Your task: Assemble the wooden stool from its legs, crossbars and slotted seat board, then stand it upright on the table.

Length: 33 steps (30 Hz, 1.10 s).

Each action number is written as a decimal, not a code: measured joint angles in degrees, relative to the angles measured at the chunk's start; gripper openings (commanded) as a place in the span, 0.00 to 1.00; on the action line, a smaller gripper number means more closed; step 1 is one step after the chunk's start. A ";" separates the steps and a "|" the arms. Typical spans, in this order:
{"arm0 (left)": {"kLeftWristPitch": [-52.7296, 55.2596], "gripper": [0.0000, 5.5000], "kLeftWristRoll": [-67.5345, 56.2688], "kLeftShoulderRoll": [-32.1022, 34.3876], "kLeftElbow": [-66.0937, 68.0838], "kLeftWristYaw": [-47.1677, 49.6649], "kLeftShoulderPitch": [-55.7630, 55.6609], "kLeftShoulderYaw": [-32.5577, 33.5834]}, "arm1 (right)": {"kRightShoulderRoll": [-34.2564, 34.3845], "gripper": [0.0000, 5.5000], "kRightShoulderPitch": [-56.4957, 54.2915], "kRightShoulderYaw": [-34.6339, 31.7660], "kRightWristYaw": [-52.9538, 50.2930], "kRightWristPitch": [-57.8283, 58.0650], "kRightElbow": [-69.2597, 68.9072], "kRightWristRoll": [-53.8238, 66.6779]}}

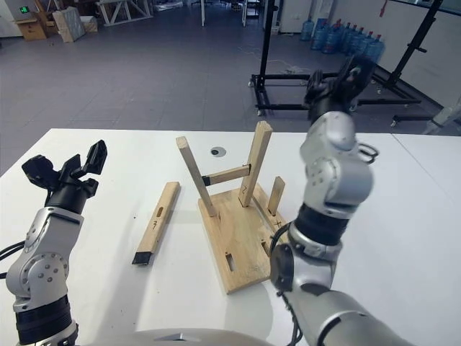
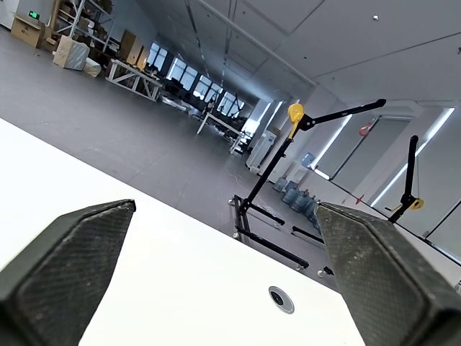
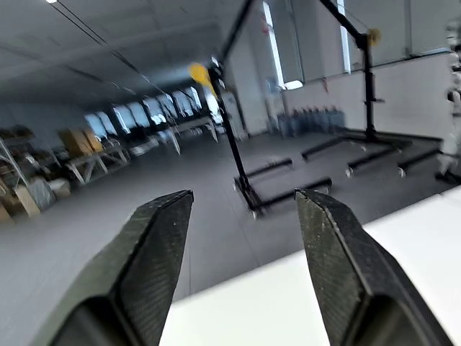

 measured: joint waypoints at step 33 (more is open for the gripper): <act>15.38 0.98 -5.16 0.21 -16.30 9.17 18.81 -6.21 | -28.21 0.85 48.84 22.51 42.65 -6.06 4.92 4.09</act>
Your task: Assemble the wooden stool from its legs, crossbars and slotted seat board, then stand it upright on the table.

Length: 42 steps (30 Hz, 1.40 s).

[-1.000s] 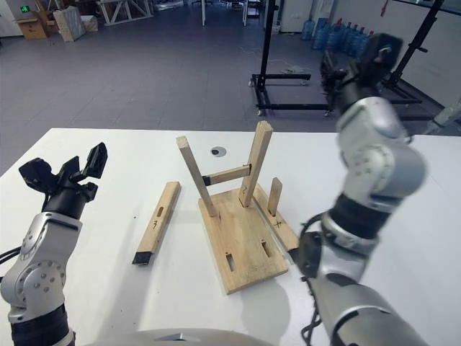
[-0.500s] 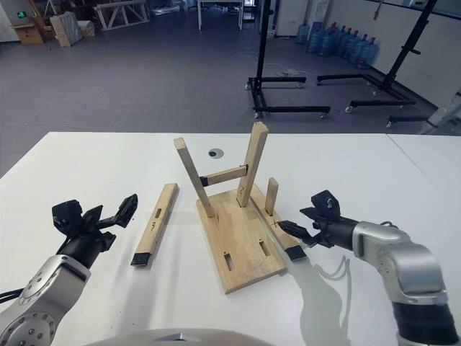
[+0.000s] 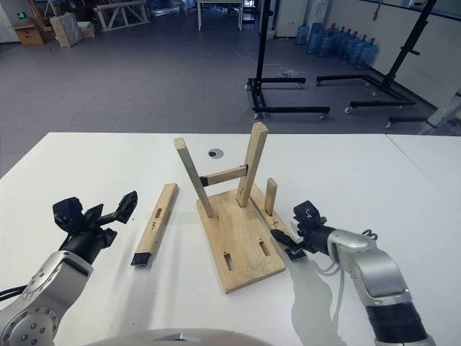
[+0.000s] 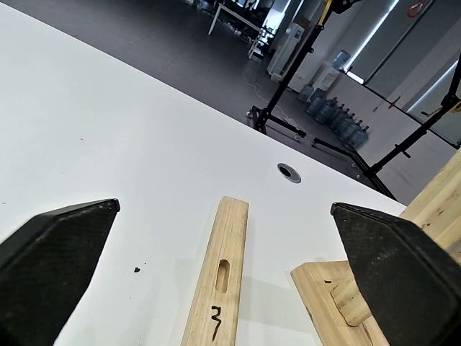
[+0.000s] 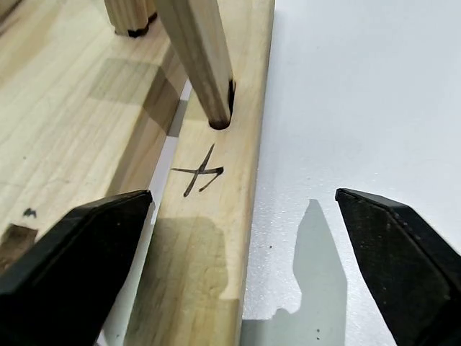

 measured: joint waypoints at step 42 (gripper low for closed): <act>3.38 0.98 -36.96 22.62 13.43 -24.71 -19.40 16.73 | -1.84 0.37 -22.92 -27.45 9.96 -2.98 15.96 26.71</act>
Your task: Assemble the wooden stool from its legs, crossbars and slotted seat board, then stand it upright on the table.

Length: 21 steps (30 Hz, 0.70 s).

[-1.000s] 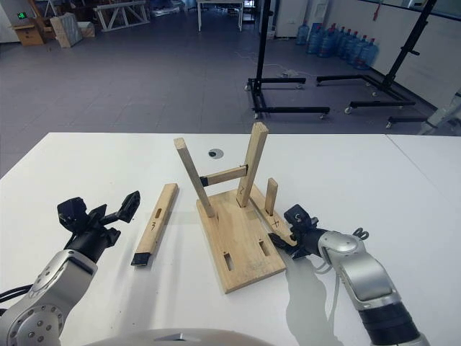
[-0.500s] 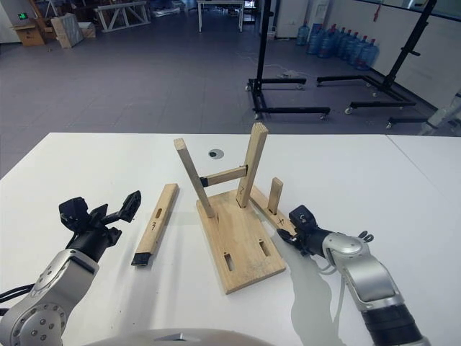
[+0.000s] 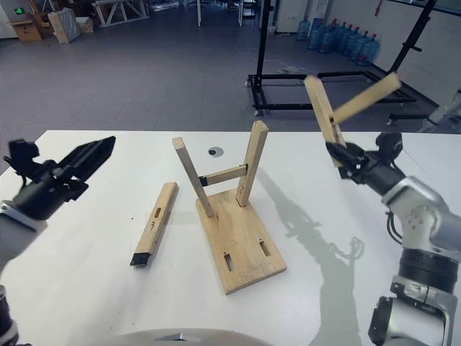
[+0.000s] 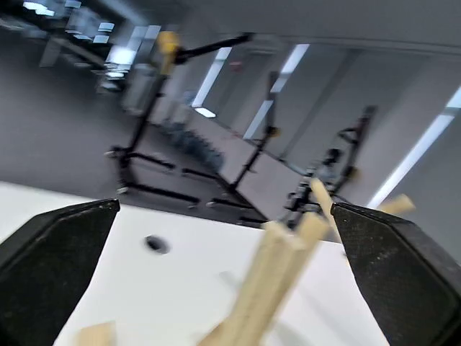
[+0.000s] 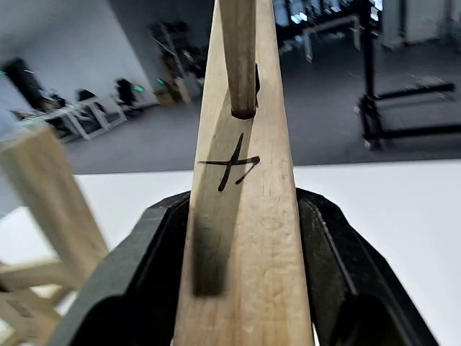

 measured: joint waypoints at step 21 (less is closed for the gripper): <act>-4.09 0.98 -24.66 -10.54 10.38 6.19 -17.45 -24.21 | 14.06 0.37 0.21 22.49 -7.41 12.76 -23.53 30.26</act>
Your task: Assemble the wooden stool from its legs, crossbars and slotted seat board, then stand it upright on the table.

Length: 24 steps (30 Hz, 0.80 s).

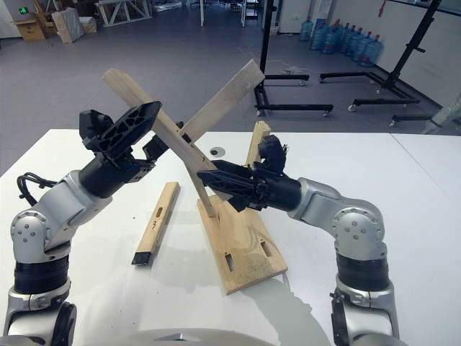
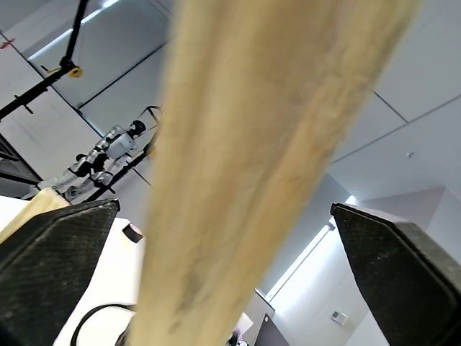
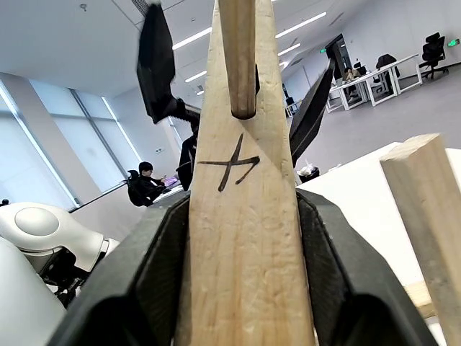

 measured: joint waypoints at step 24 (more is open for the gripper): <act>-0.79 0.47 -0.72 -1.91 2.13 3.48 1.49 -0.41 | 1.98 0.37 1.23 2.23 -3.42 -0.60 -0.23 0.73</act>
